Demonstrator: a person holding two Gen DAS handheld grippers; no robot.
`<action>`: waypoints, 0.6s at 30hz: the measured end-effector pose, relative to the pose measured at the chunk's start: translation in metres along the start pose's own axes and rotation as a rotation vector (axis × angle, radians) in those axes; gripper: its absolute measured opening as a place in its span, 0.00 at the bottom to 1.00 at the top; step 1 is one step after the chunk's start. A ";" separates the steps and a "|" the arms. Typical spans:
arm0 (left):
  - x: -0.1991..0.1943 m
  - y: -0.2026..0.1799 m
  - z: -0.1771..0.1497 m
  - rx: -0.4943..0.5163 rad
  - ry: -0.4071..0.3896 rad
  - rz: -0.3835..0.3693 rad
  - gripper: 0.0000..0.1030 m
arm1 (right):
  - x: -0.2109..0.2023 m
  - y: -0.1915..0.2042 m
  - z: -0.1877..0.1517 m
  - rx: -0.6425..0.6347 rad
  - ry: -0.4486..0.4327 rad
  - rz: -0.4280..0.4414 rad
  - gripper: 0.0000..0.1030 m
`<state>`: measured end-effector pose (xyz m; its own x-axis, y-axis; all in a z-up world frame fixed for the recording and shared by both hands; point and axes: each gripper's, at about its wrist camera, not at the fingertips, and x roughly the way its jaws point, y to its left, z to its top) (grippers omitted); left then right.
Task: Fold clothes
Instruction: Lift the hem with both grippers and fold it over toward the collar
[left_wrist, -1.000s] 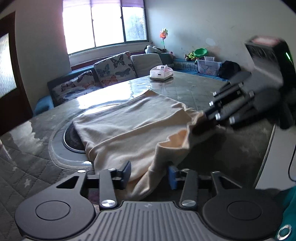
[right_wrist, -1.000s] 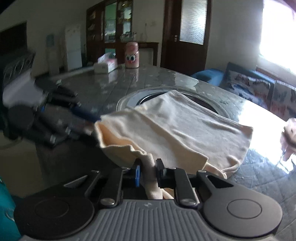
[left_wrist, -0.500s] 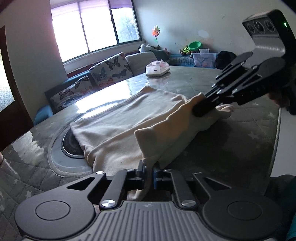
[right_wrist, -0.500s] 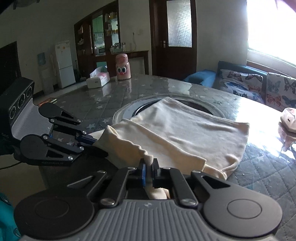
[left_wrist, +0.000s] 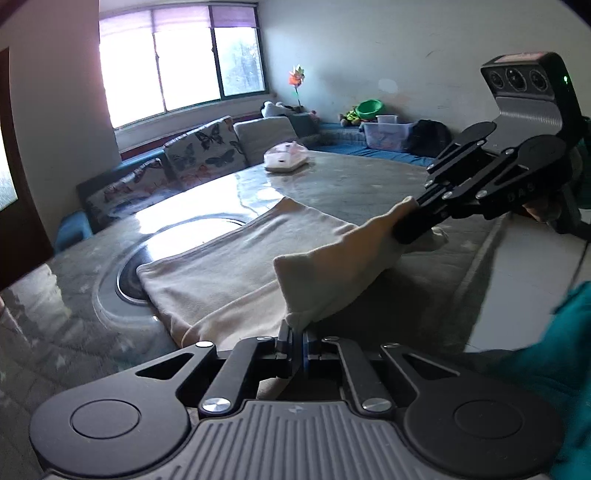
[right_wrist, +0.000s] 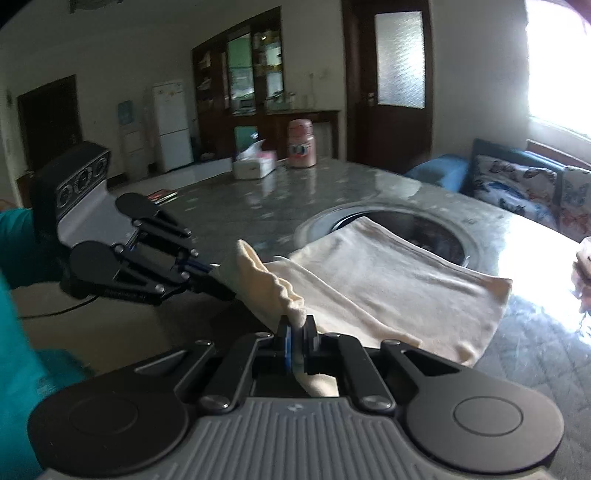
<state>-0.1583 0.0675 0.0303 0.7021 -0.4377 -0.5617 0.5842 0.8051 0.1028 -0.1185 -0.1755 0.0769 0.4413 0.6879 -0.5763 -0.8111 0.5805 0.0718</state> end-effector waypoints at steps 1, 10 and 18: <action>-0.007 -0.002 0.000 -0.011 0.002 -0.011 0.05 | -0.005 0.004 0.000 0.000 0.007 0.013 0.05; -0.004 0.007 0.028 -0.022 -0.025 -0.005 0.05 | -0.017 -0.017 0.024 0.067 -0.007 0.024 0.05; 0.067 0.051 0.071 0.003 -0.027 0.036 0.05 | 0.024 -0.087 0.059 0.101 -0.008 -0.079 0.05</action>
<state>-0.0518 0.0509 0.0562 0.7334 -0.4195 -0.5349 0.5595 0.8194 0.1245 -0.0147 -0.1846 0.1047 0.5057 0.6417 -0.5766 -0.7310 0.6737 0.1085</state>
